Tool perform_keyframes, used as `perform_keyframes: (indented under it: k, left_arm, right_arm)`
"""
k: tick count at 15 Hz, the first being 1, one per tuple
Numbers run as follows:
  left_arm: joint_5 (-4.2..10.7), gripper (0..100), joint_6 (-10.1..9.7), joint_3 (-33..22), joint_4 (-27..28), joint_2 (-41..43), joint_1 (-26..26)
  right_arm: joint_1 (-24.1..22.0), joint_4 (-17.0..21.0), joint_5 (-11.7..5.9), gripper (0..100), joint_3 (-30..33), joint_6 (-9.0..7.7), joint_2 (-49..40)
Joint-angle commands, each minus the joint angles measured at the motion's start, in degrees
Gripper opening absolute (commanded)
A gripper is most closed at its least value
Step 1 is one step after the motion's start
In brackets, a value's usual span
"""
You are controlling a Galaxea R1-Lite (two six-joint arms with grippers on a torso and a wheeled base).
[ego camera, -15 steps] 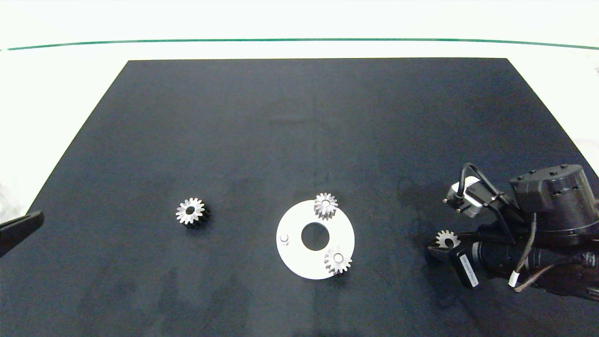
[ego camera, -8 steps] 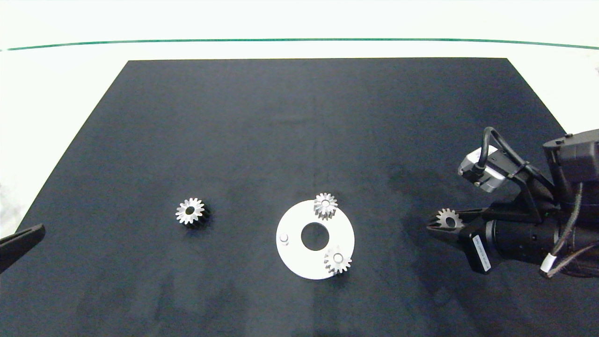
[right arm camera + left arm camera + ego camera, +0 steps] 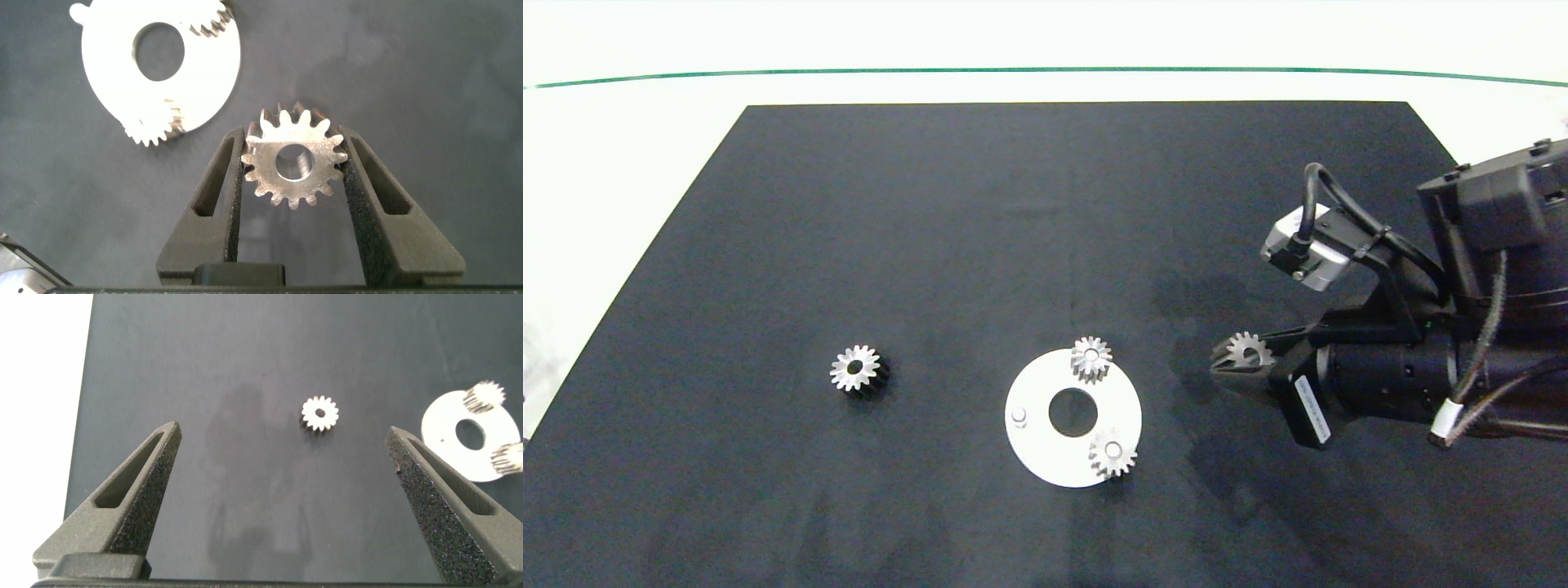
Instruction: Remove an incorrectly installed larger gear and replace it with the correct smaller gear
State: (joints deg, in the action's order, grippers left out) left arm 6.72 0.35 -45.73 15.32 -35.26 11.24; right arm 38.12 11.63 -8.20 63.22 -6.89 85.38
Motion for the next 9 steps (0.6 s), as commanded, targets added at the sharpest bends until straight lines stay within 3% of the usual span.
perform_keyframes:
  k: [1,7,9]
  left_arm:
    - [0.05,100,0.17,-0.1,0.1,4.4,0.2]
    - [0.05,100,0.26,0.2,0.1,9.1,0.1]
    - [0.05,100,0.26,0.3,0.1,9.7,0.0]
  right_arm:
    - [3.0,1.9,-0.15,19,5.2,-0.14,5.6]
    - [9.2,8.7,-0.41,19,19.4,-0.32,13.8]
    - [10.7,9.0,-0.41,19,21.6,-0.32,16.6]
